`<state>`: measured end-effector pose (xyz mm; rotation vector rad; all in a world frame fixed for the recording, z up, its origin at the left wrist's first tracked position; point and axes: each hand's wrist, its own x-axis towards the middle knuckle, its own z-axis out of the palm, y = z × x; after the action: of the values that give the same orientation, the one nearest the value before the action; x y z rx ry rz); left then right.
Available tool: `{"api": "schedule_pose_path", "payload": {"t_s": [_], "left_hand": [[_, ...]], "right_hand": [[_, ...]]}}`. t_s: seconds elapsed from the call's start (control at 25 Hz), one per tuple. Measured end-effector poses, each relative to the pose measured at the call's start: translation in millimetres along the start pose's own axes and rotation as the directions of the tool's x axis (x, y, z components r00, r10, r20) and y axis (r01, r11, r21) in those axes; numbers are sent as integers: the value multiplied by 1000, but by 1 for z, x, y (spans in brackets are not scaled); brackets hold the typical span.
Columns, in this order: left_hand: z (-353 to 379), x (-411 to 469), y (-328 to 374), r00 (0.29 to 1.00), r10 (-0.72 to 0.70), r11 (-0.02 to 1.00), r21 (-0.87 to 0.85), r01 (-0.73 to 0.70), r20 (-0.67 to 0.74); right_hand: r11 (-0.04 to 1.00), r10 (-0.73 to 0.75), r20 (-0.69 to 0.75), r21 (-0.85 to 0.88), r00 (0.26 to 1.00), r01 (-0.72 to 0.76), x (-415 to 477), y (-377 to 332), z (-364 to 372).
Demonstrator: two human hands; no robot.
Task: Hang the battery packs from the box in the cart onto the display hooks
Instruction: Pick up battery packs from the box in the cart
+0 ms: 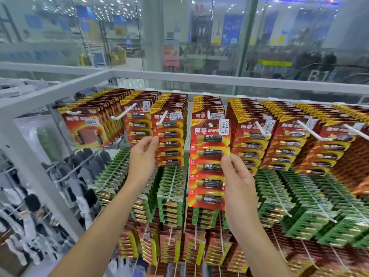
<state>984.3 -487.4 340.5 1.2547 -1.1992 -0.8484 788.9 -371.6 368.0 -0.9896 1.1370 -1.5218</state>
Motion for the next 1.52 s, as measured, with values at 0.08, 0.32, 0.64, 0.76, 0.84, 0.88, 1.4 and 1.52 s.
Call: {"api": "schedule_pose_path", "payload": {"t_s": [0.08,0.32,0.64,0.76,0.84,0.88,1.4,1.52], "left_hand": [[-1,-1,2,999,11,1000,24,-10,-35],[-3,1,4,997,30,999,41,-27,-71],[-17,-18,-12,995,15,1000,-6,-16,-98],[-18,-46,-22,994,-51,998,-53,47,-91],[-15,-69,-30,991,-118,988,-107,111,-60],[-9,-81,-33,987,-156,980,-129,152,-22],[216,-245,-55,661,-428,847,19,531,616],[284,-301,-49,512,-442,828,115,548,737]], "right_hand": [[1000,5,-40,-7,999,-6,15,2,9],[992,-77,-173,-109,982,59,71,22,21],[973,-129,-218,-214,967,82,70,42,5],[972,-84,-241,-234,967,26,45,53,-12],[969,-51,-267,-246,962,-17,22,63,-29],[969,-33,-295,-243,955,-42,9,68,-43],[960,108,-839,-50,533,-274,-184,103,-295],[966,74,-926,-26,370,-259,-237,92,-361]]}}
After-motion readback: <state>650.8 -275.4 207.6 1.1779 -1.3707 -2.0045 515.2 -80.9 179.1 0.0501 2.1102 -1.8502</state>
